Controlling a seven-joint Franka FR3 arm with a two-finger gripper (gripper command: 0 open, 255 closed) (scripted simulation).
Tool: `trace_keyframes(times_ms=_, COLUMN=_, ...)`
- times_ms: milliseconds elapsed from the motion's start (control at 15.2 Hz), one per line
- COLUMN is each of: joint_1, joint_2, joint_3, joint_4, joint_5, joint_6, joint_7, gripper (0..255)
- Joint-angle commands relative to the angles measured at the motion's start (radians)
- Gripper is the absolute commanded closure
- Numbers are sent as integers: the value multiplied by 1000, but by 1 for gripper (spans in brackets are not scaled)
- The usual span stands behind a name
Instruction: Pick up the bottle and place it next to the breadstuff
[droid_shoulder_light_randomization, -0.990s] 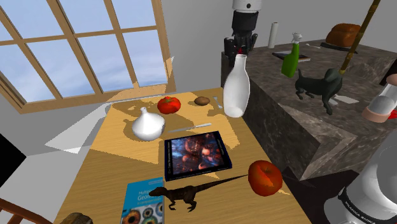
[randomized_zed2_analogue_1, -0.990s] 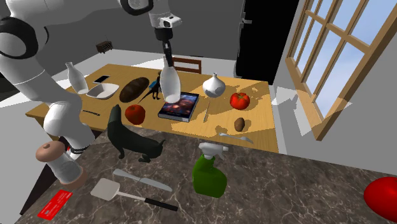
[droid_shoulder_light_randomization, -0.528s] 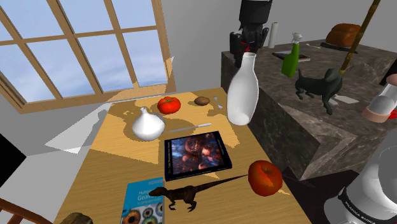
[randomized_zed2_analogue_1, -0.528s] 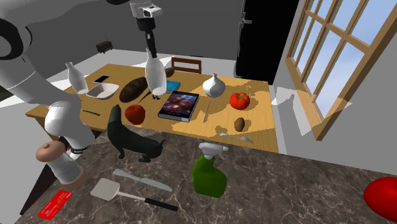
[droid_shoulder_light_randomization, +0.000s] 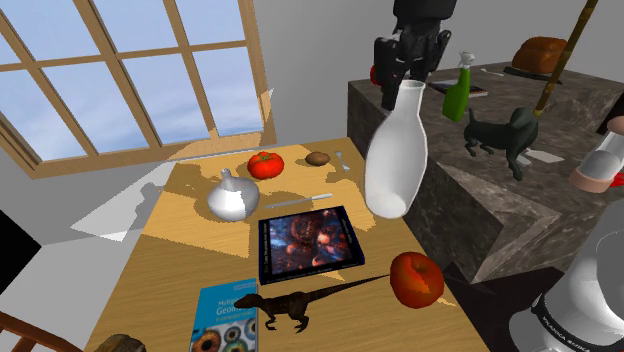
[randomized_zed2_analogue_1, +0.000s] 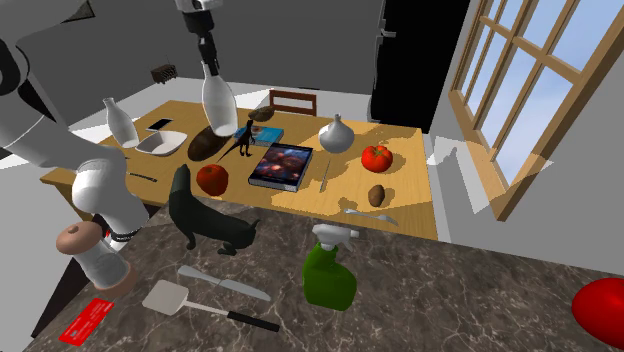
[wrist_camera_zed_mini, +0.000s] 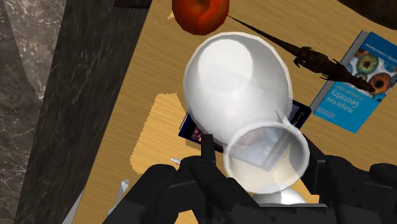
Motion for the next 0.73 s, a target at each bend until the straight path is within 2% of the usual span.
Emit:
trace_keyframes(times_ms=0, joint_1=13, joint_2=-26, joint_3=27, joint_4=12, joint_5=15, joint_6=-36, joint_7=41, gripper=255)
trace_keyframes(times_ms=660, joint_1=59, joint_2=-70, joint_3=183, joint_4=152, joint_5=92, joint_6=-195, joint_7=268, gripper=255)
